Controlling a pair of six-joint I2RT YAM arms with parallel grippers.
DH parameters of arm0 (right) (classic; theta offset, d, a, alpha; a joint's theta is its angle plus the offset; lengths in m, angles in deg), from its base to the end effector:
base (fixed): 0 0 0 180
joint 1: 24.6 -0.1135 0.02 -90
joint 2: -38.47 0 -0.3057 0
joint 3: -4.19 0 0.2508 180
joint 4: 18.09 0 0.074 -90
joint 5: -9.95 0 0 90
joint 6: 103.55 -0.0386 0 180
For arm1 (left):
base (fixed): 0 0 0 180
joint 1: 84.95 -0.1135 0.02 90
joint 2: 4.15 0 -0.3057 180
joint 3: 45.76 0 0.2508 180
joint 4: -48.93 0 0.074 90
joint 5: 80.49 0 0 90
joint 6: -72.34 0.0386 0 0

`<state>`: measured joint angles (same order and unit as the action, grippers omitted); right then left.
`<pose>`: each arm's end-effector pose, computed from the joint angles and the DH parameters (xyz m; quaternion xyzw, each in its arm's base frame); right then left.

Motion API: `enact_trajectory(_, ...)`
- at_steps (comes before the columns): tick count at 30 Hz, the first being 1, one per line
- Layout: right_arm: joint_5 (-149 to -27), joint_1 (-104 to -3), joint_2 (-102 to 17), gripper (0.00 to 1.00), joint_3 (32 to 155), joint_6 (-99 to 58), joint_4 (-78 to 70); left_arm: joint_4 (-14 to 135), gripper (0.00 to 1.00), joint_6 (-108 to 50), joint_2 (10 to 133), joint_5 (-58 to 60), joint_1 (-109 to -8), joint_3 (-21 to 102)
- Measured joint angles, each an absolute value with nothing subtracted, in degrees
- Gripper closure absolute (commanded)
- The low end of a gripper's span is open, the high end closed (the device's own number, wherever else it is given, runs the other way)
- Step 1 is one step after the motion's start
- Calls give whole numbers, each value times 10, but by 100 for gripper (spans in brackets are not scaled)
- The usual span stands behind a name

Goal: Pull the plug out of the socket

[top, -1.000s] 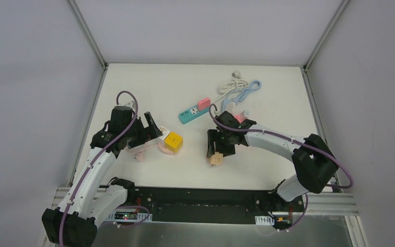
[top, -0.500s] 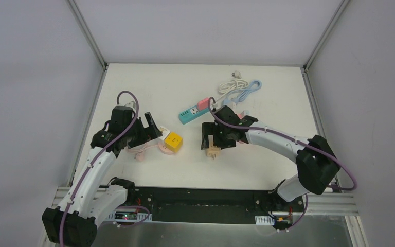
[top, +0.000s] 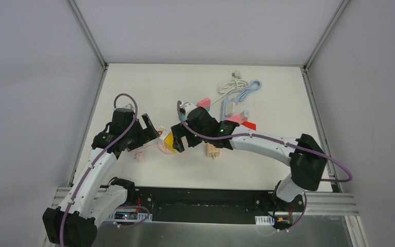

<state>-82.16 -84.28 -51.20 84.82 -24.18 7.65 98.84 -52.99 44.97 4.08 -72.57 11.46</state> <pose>0.1797 0.3101 0.3156 -0.3755 0.8025 0.2801 0.3695 0.1477 -0.0362 0.3050 -0.1625 0.8975 -0.2045 0.3555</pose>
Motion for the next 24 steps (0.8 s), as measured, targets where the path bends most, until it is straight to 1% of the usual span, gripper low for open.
enact_trajectory(5,-772,-867,-623,7,941,-192,65,983,10,-552,463,37,-730,103)
enact_trajectory(9,-749,-875,-685,13,977,-159,71,973,13,-566,475,22,-743,94)
enact_trajectory(15,-754,-878,-716,23,988,-128,93,946,19,-588,501,-8,-761,84)
enact_trajectory(21,-754,-883,-716,44,984,-114,78,924,22,-601,525,-38,-761,75)
enact_trajectory(24,-749,-886,-707,47,962,-111,51,914,24,-605,533,-51,-763,74)
